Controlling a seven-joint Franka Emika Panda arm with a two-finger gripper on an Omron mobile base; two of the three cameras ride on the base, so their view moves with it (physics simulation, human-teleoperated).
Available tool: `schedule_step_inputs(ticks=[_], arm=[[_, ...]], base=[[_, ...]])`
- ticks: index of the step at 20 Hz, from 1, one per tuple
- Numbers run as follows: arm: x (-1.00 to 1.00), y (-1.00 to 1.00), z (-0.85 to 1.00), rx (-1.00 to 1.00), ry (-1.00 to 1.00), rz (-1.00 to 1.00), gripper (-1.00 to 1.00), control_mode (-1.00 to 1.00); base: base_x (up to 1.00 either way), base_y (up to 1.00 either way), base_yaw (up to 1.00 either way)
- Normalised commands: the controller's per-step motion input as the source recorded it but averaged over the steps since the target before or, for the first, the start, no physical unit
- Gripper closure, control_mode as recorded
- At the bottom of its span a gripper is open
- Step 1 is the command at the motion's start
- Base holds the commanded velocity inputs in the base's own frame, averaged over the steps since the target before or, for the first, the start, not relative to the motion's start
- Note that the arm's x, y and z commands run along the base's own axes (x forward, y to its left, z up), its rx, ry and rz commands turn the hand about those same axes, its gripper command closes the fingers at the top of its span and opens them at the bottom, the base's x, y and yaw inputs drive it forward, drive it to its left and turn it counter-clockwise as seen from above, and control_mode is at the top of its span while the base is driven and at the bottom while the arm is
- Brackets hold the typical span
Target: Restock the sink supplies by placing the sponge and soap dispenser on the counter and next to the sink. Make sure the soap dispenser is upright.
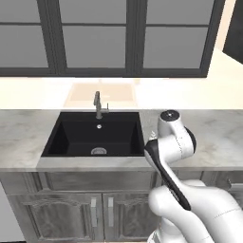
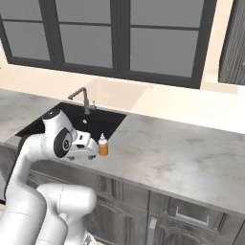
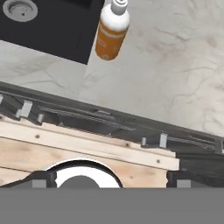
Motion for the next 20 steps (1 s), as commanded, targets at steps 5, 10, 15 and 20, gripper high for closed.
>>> schedule_step_inputs(ticks=[5,10,15,20], arm=[[0.00,0.00,-0.02,0.00,0.00,0.00,-1.00,-1.00],[-0.55,0.11,-0.08,0.00,-0.05,-0.13,-1.00,-1.00],[0.00,0.00,0.00,0.00,0.00,0.00,-1.00,1.00],[0.00,0.00,0.00,0.00,0.00,0.00,-1.00,1.00]], base=[[0.00,0.00,0.00],[0.00,0.00,0.00],[-1.00,0.45,-0.44],[-0.69,0.44,-0.67]])
